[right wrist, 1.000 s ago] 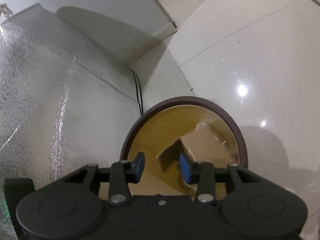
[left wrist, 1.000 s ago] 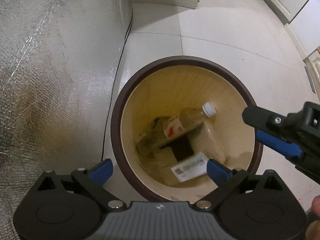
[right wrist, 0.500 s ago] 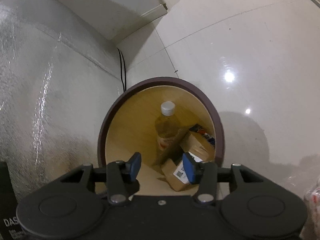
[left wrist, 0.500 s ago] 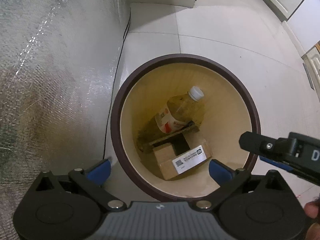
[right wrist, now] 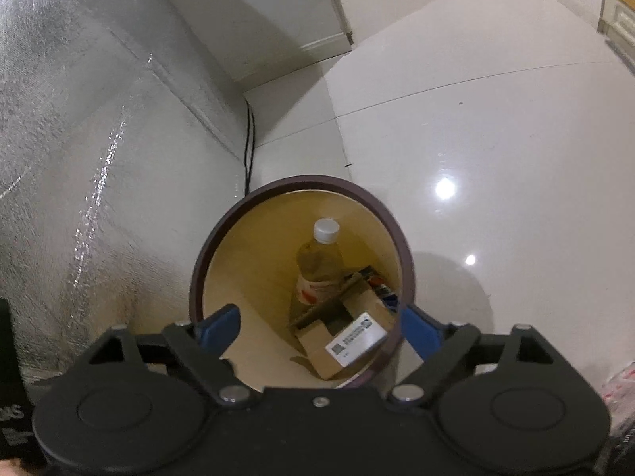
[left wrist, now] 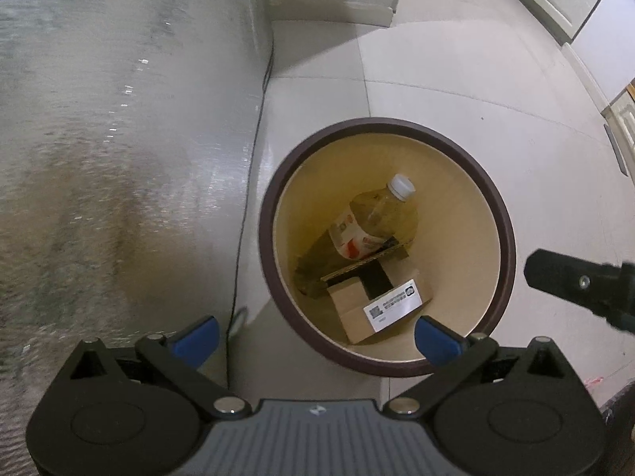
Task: Collect trash
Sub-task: 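Lift both open tools up away from the wastebasket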
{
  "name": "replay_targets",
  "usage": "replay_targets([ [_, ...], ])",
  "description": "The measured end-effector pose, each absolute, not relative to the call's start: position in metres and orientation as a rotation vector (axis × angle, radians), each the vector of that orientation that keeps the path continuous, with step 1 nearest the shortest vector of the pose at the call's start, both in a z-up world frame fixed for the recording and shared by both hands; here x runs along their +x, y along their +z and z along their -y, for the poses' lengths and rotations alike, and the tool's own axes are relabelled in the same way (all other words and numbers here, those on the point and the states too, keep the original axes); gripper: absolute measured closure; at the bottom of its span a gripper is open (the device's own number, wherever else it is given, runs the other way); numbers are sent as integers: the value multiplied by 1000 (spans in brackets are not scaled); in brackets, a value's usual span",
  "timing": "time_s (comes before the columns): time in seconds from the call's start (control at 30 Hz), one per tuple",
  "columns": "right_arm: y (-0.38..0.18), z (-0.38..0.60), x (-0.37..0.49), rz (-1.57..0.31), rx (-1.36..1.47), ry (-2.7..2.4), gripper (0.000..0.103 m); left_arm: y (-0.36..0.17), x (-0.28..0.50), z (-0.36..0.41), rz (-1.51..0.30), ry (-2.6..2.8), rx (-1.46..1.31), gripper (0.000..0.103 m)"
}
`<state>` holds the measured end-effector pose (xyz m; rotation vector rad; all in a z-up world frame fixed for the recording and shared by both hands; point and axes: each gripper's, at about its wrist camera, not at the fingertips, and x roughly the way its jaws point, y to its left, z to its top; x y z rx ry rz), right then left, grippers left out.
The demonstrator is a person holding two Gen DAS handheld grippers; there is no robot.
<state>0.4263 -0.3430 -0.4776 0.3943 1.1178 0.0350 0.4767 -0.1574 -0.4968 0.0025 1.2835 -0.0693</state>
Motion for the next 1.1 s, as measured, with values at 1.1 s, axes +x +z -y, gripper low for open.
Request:
replay_targets([
  [1.1,-365,340,310,-1011,232,-63,0,-371,365,131,-1134,-84,2,0],
])
